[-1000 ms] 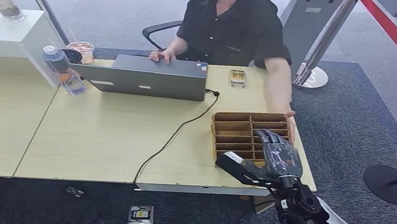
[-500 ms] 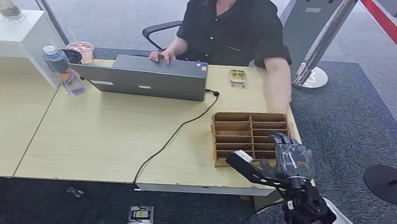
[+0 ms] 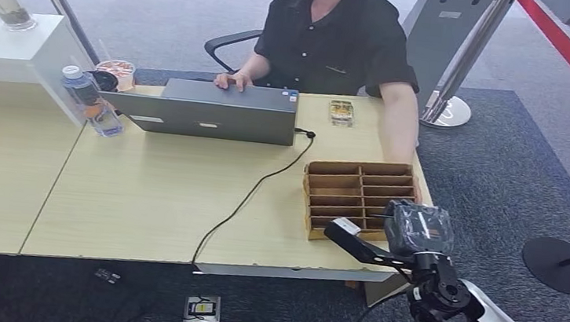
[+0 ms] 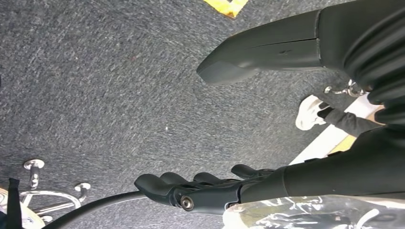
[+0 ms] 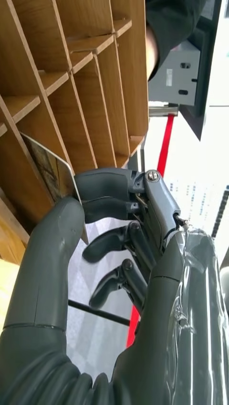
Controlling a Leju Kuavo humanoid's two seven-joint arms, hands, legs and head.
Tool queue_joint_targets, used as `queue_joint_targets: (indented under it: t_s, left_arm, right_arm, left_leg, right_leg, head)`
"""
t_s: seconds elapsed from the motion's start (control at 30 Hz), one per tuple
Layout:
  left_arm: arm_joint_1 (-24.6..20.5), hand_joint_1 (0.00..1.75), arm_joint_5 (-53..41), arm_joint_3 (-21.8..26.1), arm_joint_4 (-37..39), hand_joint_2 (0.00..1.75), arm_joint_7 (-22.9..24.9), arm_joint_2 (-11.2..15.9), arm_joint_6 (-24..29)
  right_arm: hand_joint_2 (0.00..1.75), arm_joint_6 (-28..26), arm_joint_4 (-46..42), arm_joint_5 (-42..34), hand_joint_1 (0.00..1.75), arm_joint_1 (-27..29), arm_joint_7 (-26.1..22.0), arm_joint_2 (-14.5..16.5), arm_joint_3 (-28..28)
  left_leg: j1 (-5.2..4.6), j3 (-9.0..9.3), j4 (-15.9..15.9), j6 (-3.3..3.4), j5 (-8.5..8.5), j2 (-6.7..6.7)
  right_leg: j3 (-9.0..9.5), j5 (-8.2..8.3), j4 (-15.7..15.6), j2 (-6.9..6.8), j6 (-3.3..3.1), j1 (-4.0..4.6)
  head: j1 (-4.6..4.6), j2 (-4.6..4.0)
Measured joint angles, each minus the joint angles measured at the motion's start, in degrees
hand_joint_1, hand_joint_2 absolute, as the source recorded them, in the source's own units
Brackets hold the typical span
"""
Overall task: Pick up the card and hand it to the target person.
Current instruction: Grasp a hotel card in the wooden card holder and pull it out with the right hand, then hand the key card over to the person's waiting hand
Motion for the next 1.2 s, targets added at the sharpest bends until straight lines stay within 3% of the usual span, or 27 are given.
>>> queue_joint_targets:
  t_s: [0.1, 0.37, 0.6, 0.67, 0.73, 0.9, 1.2]
  left_arm:
    - [0.00, 0.00, 0.03, 0.00, 0.00, 1.75, 0.04, 0.00, 0.00]
    - [0.00, 0.00, 0.23, 0.00, 0.00, 1.75, 0.18, -0.02, 0.00]
    - [0.02, 0.00, 0.29, 0.00, 0.00, 1.75, 0.61, -0.08, 0.00]
    - [0.03, 0.00, 0.28, 0.00, 0.00, 1.75, 0.47, -0.26, 0.00]
    - [0.04, 0.00, 0.33, -0.02, 0.00, 1.75, -0.09, -0.46, 0.00]
    - [0.03, 0.00, 0.72, -0.60, 0.01, 1.75, -1.68, -0.64, 0.00]
    - [0.01, 0.00, 0.19, -2.33, 0.05, 1.75, -3.02, -1.14, 0.00]
  right_arm:
    - [1.75, 0.46, -0.02, 0.62, 1.58, -0.09, 0.10, 0.00, 0.18]
    - [1.75, -0.30, -0.63, 3.17, 1.75, -0.13, 0.45, 0.00, 0.79]
    - [1.75, -5.40, -2.52, 6.58, 1.75, -0.11, -0.21, 0.00, 0.96]
    - [1.75, -9.04, -5.33, 8.43, 1.75, -1.03, -1.16, 0.03, 1.10]
    - [1.75, -12.88, -8.29, 9.26, 1.75, -2.72, -2.76, 0.23, 1.27]
    - [1.75, -13.82, -7.92, 4.79, 1.75, -7.35, -5.93, 1.49, 1.59]
    - [1.75, -13.16, 7.03, 4.16, 1.75, -22.01, -7.62, 6.50, 3.73]
  left_leg:
    - [0.00, 0.00, 0.00, 0.00, 0.00, 0.00]
    - [0.00, -0.01, 0.00, 0.00, 0.00, 0.00]
    - [0.00, -0.01, 0.00, 0.00, 0.00, 0.00]
    - [0.00, -0.01, 0.00, 0.00, 0.00, 0.01]
    - [0.00, -0.01, 0.00, 0.00, 0.00, 0.02]
    - [0.00, -0.01, 0.00, 0.00, 0.02, 0.02]
    - [0.00, -0.03, 0.00, -0.04, 0.05, -0.02]
  right_leg:
    - [0.00, 0.00, 0.00, 0.00, 0.00, 0.00]
    - [0.00, 0.00, 0.00, 0.00, 0.00, 0.00]
    - [0.00, 0.00, 0.01, -0.01, 0.00, 0.00]
    - [0.01, 0.00, 0.01, -0.01, 0.00, 0.00]
    - [0.02, 0.01, 0.01, -0.01, 0.00, 0.00]
    - [0.05, 0.02, 0.03, 0.00, -0.02, 0.00]
    - [0.05, 0.03, 0.06, -0.01, -0.03, 0.00]
  head:
    - [0.01, 0.00]
    - [-0.01, 0.00]
    - [-0.01, 0.00]
    - [0.01, 0.00]
    - [0.03, 0.00]
    - [0.06, 0.00]
    - [0.03, 0.00]
